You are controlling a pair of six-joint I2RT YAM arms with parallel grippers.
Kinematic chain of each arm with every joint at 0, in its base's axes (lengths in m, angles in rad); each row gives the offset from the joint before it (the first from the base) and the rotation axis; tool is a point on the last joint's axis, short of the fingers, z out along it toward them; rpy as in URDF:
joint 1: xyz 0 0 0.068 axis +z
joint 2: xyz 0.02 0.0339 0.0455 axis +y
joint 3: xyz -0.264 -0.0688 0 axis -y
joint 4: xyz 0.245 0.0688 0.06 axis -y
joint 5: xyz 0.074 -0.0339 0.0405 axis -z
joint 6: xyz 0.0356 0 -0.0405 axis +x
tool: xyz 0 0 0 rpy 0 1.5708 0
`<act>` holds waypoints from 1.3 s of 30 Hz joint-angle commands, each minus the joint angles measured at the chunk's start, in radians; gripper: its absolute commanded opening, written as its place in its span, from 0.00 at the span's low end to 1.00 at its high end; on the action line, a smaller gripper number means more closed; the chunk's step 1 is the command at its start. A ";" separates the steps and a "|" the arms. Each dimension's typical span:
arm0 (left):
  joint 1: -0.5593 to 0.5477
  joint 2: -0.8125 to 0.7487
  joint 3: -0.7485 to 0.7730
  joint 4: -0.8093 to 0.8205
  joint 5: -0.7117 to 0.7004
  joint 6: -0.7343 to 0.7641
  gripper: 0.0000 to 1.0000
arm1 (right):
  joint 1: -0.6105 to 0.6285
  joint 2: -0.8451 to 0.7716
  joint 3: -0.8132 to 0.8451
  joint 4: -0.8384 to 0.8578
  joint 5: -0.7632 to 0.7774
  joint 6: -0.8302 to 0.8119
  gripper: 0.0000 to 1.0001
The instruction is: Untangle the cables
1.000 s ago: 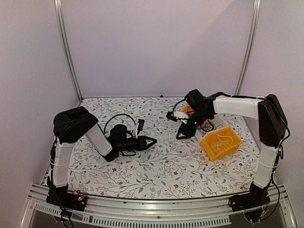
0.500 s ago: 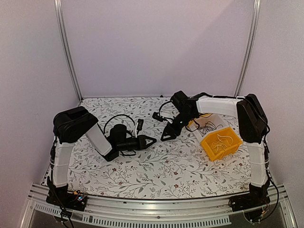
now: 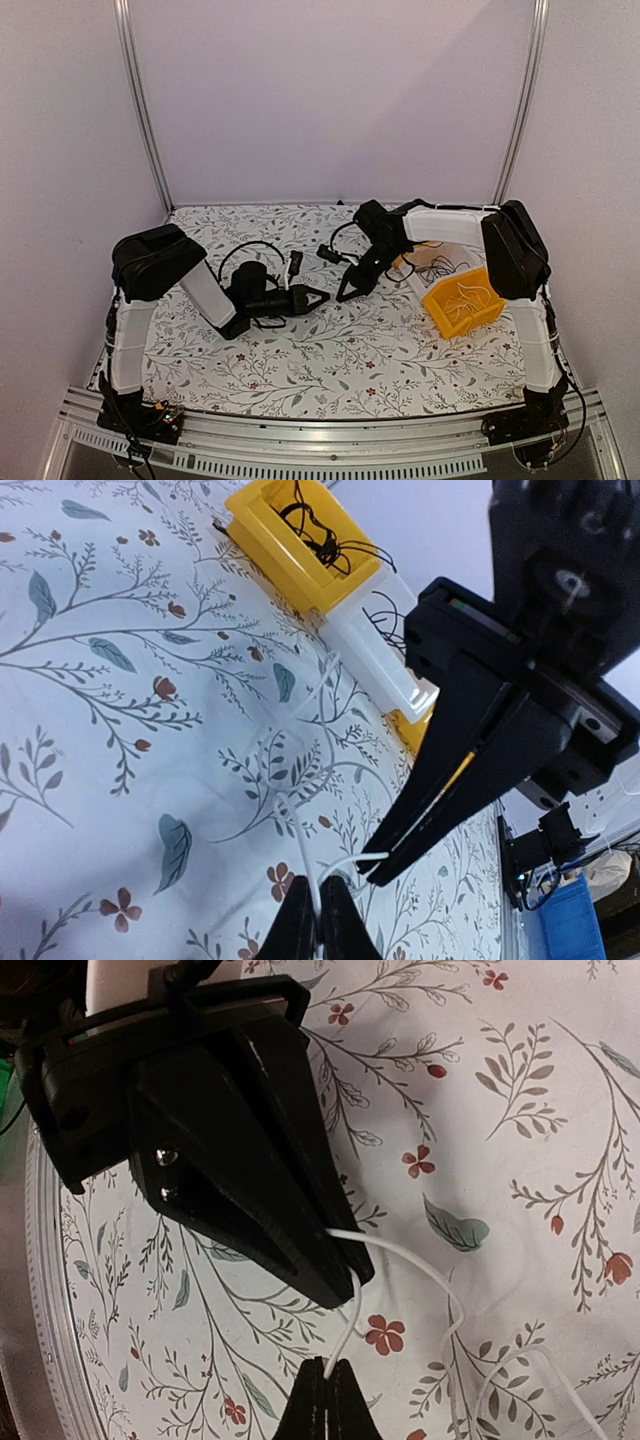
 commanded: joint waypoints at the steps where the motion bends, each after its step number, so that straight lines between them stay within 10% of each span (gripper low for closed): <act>1: 0.009 -0.015 -0.024 -0.061 0.013 0.006 0.00 | -0.026 -0.052 0.004 -0.033 0.025 -0.034 0.00; 21: 0.130 -0.195 -0.168 -0.291 -0.185 0.007 0.00 | -0.805 -0.571 -0.029 0.033 0.145 -0.108 0.00; 39: -0.105 -0.269 0.218 -0.382 -0.148 0.242 0.00 | -0.888 -0.811 -0.586 -0.046 0.040 -0.331 0.00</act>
